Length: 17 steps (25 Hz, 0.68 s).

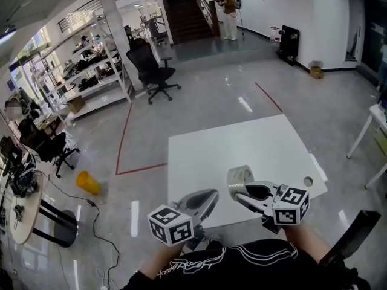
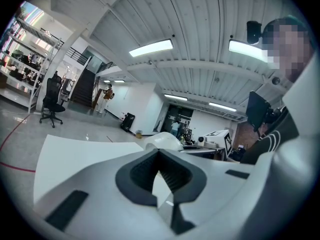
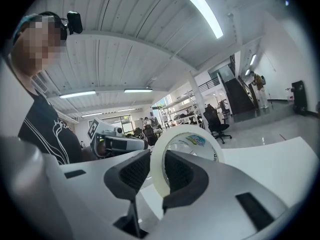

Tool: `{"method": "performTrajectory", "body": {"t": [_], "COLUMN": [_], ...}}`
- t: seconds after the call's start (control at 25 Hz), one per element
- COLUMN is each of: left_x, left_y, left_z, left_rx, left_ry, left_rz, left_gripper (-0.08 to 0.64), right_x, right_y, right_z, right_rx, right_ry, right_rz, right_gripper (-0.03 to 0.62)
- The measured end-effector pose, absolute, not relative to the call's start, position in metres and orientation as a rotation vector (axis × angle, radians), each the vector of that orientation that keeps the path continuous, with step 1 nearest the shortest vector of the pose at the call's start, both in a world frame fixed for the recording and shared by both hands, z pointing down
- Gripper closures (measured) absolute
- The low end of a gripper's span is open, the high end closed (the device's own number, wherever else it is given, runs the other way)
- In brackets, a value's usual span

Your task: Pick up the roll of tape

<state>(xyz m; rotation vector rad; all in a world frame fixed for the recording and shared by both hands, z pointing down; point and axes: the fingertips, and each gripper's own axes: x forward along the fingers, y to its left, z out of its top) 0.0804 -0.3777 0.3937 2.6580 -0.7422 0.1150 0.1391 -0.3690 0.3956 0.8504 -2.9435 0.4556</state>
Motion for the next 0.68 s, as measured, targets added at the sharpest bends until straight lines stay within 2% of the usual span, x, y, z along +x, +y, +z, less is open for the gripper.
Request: {"method": "performTrajectory", "body": {"t": [0.68], "left_x": [0.077], "left_y": [-0.374], "left_z": [0.399], "left_rx": [2.649], "left_ry": [-0.73], "left_rz": [0.124], "left_gripper": [0.557], "right_x": [0.135], "right_y": [-0.365], "right_z": [0.398], "right_rx": [0.852], "right_ry": [-2.937], "right_rz": [0.46], "right_gripper": [0.499]}}
